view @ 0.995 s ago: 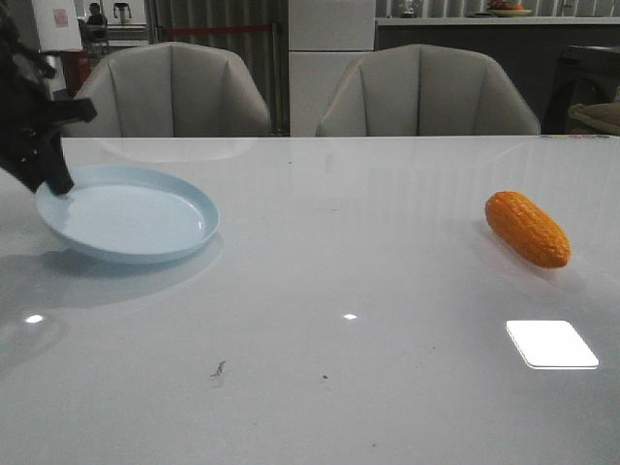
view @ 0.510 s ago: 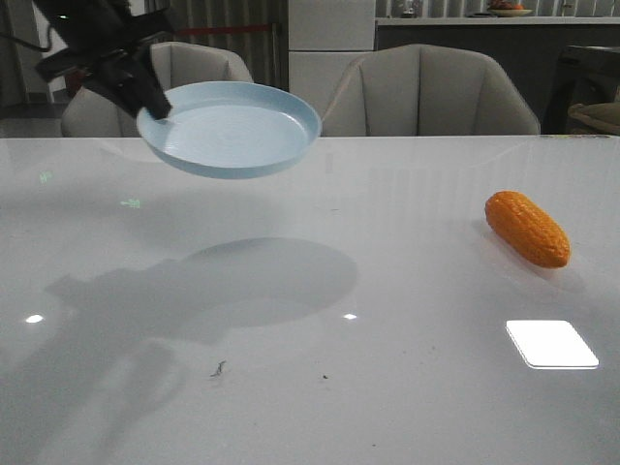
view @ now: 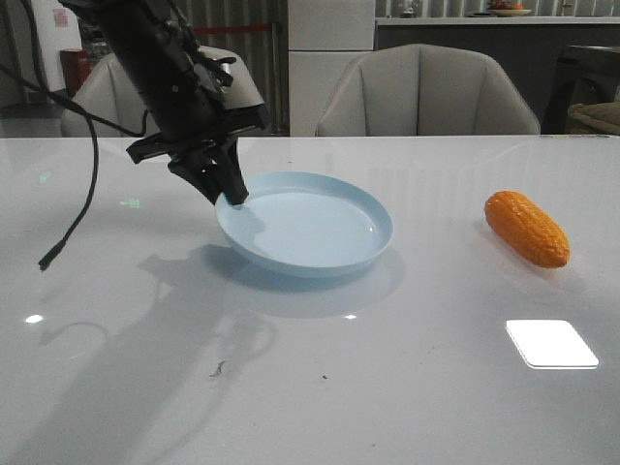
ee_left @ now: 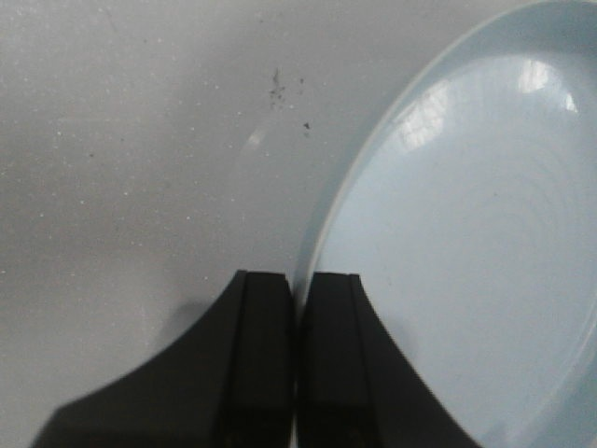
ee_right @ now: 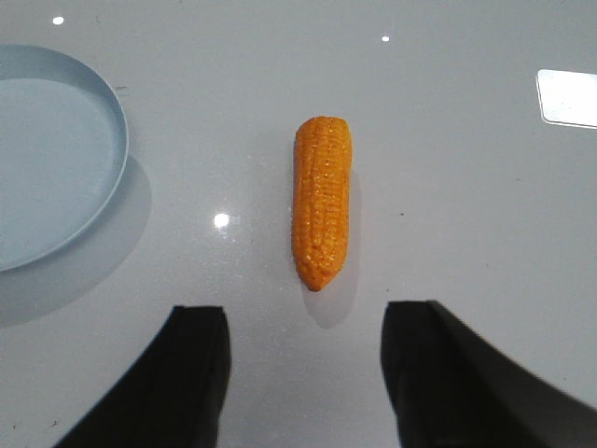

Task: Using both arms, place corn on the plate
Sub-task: 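Lift the plate with the left gripper and carry it toward the table center, then open the left gripper to release the plate and raise it away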

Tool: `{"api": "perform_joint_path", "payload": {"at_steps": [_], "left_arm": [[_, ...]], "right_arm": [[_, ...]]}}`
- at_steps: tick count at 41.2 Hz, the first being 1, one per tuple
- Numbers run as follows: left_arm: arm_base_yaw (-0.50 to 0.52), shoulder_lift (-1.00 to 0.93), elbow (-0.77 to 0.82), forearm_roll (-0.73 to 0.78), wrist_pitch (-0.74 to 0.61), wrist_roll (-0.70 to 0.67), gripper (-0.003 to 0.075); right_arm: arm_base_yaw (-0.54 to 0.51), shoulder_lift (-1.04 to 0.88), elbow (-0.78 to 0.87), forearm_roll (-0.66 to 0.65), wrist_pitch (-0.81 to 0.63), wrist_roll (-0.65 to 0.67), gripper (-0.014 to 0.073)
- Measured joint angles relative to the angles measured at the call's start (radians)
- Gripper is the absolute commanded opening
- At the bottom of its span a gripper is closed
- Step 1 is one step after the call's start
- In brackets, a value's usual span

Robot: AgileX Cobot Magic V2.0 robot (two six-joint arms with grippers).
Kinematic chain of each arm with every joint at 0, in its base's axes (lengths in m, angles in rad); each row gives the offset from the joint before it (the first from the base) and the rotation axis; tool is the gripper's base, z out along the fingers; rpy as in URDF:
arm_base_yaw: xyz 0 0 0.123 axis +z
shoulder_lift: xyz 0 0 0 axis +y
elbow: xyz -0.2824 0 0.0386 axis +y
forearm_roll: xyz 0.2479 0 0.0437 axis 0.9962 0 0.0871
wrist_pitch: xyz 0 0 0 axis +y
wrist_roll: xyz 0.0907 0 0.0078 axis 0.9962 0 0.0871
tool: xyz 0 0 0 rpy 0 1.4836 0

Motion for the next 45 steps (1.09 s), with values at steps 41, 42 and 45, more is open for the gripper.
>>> {"api": "perform_joint_path", "payload": {"at_steps": [41,42,45], "left_arm": [[0.029,0.001,-0.167,0.099,0.022,0.000,0.0601],[0.036,-0.001,-0.184,0.118,0.029,0.000,0.0601],[0.055,-0.012,-0.239,0.174,0.041,0.000,0.0601]], "right_arm": [[0.000,0.000,-0.007,0.000,0.064,0.000,0.0472],[0.000,0.002,-0.010,0.000,0.066,0.000,0.0472],[0.000,0.008,-0.033,0.000,0.078,0.000,0.0472]]}}
